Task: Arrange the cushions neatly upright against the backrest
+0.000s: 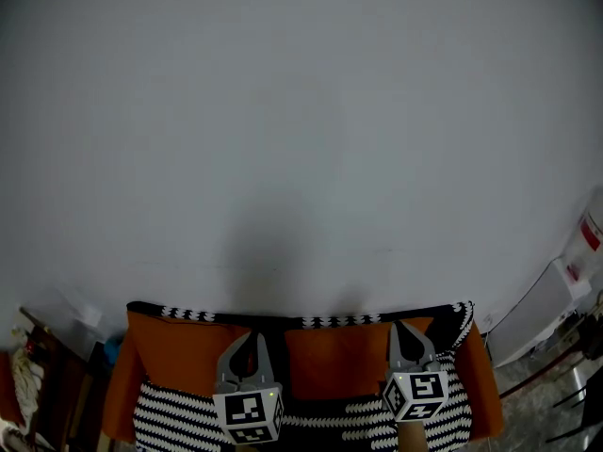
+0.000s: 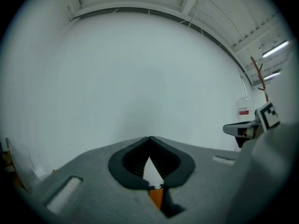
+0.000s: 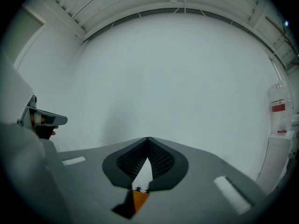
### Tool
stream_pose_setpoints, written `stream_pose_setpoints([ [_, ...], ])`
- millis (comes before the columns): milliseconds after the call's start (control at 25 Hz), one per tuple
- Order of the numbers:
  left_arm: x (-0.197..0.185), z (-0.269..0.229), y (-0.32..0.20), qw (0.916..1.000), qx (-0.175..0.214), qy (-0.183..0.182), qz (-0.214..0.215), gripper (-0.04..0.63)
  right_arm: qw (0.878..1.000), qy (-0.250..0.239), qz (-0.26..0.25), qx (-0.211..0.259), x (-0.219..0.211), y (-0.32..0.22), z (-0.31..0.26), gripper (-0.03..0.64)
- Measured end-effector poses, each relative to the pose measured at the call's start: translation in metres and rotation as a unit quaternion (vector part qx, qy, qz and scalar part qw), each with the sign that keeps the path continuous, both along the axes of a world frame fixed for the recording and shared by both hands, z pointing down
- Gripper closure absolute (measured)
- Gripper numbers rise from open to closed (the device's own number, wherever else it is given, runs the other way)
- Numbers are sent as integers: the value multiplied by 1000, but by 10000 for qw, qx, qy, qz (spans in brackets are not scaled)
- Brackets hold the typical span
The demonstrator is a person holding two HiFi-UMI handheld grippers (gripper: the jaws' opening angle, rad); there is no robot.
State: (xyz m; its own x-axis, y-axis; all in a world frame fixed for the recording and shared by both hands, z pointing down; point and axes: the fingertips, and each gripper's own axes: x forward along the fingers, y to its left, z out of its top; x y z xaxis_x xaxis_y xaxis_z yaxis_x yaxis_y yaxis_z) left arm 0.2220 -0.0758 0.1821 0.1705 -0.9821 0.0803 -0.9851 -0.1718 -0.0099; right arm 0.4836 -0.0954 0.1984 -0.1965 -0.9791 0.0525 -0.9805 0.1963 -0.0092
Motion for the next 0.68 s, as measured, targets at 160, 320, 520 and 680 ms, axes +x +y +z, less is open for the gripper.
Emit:
stream_pose_setpoints([
  [160, -2, 1, -1, 10000, -13, 8, -11, 592, 10000, 9, -3, -33, -1, -1, 2, 607],
  [320, -3, 3, -1, 10000, -43, 6, -36, 592, 10000, 18, 5, -68, -1, -1, 5, 607],
  [520, -3, 4, -1, 10000, -64, -4, -49, 592, 9999, 30, 9, -97, -1, -2, 7, 607],
  [680, -3, 7, -2, 9999, -108, 18, -63, 592, 9999, 43, 4, -108, 0, -3, 8, 607],
])
